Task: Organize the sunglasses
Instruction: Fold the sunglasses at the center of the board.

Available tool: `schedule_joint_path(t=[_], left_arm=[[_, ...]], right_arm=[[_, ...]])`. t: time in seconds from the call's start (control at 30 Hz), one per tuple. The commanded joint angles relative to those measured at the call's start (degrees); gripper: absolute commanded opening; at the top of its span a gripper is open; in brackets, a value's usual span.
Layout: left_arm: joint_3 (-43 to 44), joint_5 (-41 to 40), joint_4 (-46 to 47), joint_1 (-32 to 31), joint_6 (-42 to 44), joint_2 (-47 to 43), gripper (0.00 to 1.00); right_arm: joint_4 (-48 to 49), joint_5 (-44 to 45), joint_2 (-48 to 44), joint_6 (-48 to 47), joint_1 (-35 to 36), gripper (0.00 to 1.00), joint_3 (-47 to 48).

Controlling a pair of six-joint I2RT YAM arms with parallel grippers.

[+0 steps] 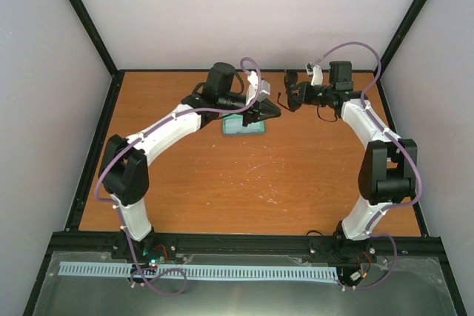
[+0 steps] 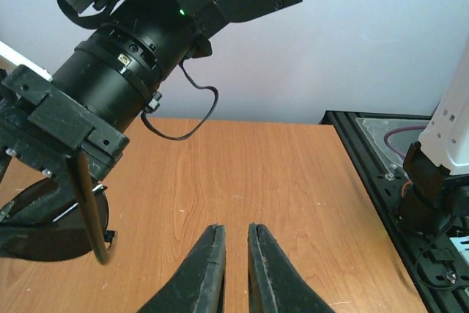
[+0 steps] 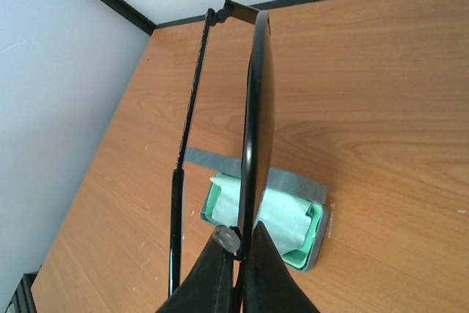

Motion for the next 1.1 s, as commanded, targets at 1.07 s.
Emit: schedule_joint_path(t=[1.07], left_arm=[[11.81, -18.99, 5.05, 8.1, 5.87, 5.68, 0.29]], right_arm=[[1.08, 1.01, -17.14, 2.73, 1.77, 0.03, -15.45]])
